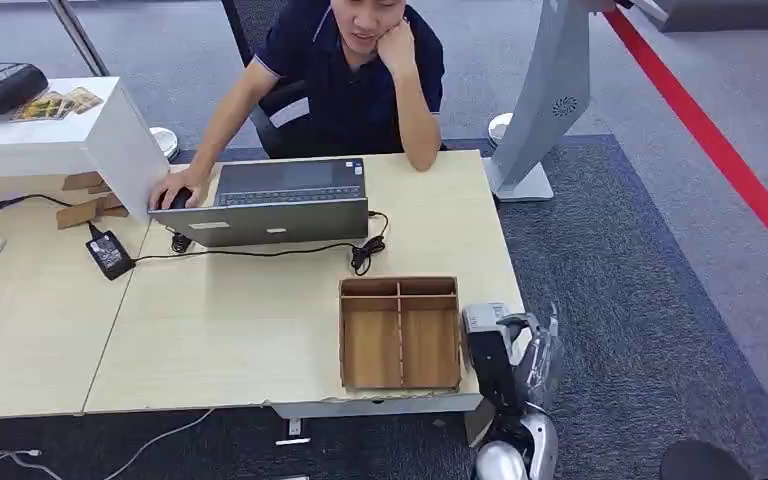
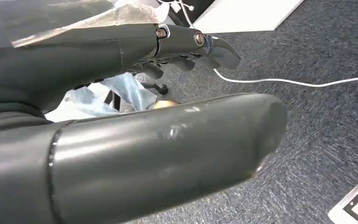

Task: Pass the card to the sensor for recognition and then transmit it.

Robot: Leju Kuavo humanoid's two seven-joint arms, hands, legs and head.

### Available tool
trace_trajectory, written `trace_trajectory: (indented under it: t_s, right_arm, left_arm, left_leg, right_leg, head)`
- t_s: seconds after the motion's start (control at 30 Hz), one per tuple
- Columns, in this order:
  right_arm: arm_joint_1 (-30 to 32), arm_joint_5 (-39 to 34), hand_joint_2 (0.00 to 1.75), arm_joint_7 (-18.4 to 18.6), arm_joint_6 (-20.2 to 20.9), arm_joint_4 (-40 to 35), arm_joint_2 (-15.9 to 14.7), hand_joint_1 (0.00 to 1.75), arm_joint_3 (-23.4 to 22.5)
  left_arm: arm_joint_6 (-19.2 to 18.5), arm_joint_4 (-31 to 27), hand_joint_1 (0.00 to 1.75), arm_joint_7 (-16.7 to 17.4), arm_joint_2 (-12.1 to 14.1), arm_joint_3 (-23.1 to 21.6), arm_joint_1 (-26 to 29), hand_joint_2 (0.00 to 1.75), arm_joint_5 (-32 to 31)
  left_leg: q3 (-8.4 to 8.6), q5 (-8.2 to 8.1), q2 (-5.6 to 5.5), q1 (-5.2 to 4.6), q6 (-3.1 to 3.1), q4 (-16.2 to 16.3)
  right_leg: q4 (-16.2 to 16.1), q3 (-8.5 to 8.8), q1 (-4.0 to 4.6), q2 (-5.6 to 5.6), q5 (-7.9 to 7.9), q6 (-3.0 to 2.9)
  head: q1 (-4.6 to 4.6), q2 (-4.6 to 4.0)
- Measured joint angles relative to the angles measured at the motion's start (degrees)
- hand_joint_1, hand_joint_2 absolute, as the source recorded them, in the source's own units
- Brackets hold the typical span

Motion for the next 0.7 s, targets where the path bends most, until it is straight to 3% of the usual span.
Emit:
trace_trajectory:
  t_s: [0.7]
  right_arm:
    - [0.0,0.5,1.75,-0.1,0.0,0.3,0.0,0.0,0.1]
  left_arm:
    - [0.0,0.0,0.0,-0.2,-0.1,0.3,0.0,0.0,-0.5]
  left_leg:
    - [0.0,0.0,0.0,0.0,0.0,0.0]
  right_leg:
    - [0.0,0.0,0.0,0.0,0.0,0.0]
  head:
    - [0.0,0.0]
